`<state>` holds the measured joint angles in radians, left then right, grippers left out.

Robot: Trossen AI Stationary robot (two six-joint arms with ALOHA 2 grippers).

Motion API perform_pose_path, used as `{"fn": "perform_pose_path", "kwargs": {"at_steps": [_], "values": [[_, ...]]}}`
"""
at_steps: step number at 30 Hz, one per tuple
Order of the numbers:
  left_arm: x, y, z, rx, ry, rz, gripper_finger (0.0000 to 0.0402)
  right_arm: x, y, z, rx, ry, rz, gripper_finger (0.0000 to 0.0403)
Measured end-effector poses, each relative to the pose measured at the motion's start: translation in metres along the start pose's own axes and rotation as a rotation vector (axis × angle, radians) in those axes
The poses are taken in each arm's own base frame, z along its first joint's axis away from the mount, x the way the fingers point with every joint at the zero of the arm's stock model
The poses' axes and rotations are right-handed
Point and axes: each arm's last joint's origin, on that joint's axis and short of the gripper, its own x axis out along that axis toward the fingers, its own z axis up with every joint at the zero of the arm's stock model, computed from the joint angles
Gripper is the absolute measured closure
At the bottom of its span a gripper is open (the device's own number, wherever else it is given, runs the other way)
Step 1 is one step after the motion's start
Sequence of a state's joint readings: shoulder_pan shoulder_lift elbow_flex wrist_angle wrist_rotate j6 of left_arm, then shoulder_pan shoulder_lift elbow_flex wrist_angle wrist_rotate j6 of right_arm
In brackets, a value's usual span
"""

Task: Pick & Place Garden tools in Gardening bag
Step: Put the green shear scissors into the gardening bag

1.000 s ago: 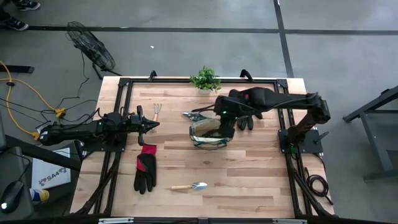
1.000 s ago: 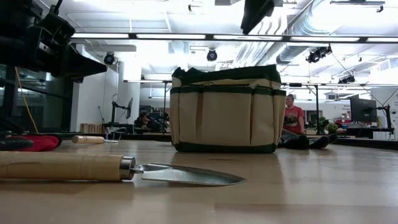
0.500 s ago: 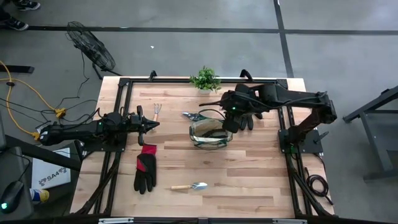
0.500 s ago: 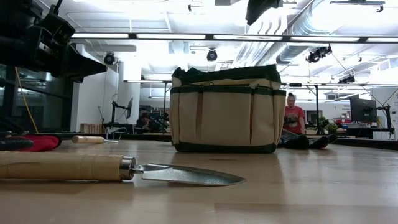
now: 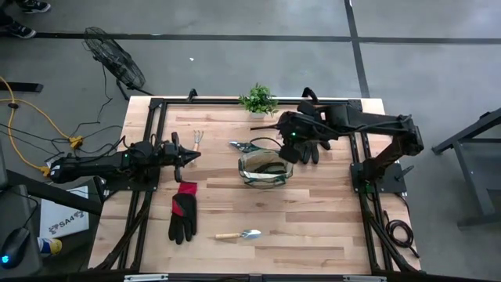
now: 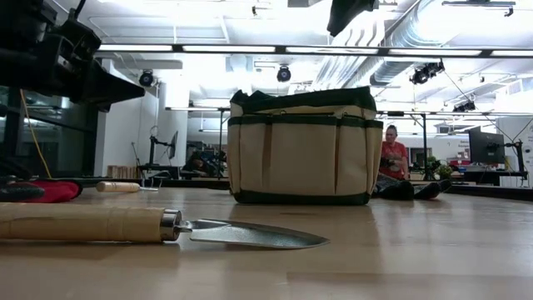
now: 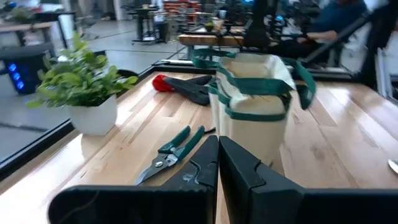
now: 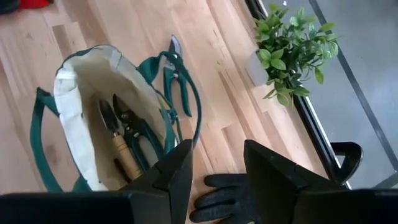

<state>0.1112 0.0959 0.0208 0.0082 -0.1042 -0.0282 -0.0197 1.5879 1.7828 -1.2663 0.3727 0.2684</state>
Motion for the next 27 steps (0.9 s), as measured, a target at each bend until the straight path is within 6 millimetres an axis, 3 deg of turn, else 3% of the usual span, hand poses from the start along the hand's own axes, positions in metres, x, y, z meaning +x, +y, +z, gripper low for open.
{"fn": "perform_pose_path", "kwargs": {"at_steps": [15, 20, 27], "values": [[0.0, 0.002, 0.001, -0.113, -0.017, 0.086, 0.0391, 0.015, -0.013, 0.02, 0.081, -0.106, -0.005, 0.0267], [0.0, 0.002, 0.001, -0.113, -0.016, 0.084, 0.0391, 0.038, -0.02, 0.033, 0.186, -0.127, -0.011, 0.0267], [0.0, 0.002, 0.001, -0.113, -0.014, 0.075, 0.0391, 0.086, -0.03, 0.042, 0.241, -0.037, 0.012, 0.0267]]}}
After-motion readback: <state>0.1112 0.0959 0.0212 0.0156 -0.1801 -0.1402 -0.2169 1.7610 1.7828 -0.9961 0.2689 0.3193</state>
